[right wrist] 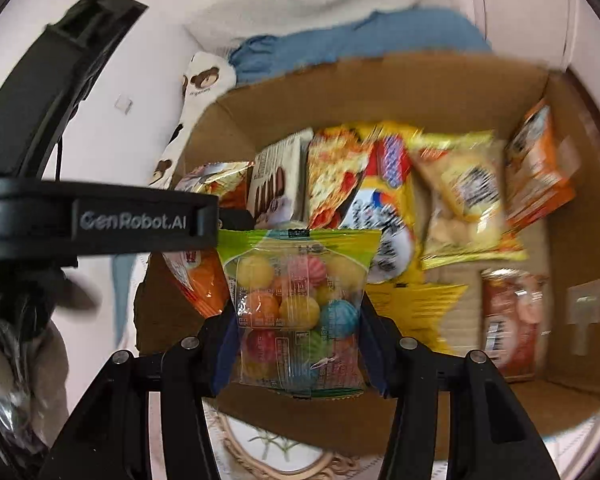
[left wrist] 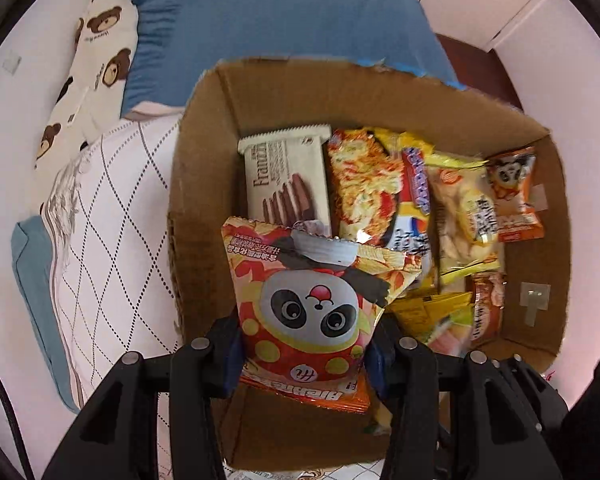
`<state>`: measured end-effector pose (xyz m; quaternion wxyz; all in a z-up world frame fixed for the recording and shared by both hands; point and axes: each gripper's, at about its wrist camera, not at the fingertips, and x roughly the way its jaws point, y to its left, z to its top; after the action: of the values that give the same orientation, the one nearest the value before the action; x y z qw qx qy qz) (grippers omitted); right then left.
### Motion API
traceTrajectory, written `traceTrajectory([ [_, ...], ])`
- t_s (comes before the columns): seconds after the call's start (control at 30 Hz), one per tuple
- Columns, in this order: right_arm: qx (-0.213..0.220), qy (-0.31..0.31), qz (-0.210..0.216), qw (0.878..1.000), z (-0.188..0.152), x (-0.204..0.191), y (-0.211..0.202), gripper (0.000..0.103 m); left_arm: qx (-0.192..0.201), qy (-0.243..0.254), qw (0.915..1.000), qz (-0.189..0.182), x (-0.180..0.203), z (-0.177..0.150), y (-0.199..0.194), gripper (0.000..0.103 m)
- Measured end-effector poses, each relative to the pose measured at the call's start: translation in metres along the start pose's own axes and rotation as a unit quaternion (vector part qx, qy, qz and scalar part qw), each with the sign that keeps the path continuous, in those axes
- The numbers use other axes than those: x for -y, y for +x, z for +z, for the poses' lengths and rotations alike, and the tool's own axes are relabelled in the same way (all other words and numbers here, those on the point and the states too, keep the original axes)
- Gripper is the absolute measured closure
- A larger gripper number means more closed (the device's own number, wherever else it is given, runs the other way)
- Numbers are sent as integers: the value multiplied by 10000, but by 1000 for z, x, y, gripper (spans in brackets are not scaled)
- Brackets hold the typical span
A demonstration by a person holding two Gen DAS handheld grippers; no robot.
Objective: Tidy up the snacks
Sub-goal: 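Carry the panda bag and candy bag into the box and open both tools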
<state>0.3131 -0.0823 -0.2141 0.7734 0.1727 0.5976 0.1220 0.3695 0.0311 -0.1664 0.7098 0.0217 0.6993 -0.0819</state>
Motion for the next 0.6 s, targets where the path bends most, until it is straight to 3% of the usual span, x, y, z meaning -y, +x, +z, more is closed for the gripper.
traceTrajectory([
  [0.03, -120, 120, 111, 9998, 1, 4, 6, 38, -53, -9, 10000, 38, -1, 1, 5, 52],
  [0.07, -163, 148, 184, 9996, 1, 5, 8, 22, -116, -4, 9999, 32, -2, 1, 9, 33],
  [0.13, -213, 115, 127, 9996, 1, 6, 11, 9, -193, 32, 9998, -90, -2, 2, 12, 11],
  [0.33, -274, 71, -273, 9992, 0, 12, 5, 9, -40, 158, 9998, 119, 3, -3, 12, 10],
  [0.6, -116, 142, -966, 9952, -9, 37, -21, 9, 323, 79, 9994, 106, 8, -16, -1, 10],
])
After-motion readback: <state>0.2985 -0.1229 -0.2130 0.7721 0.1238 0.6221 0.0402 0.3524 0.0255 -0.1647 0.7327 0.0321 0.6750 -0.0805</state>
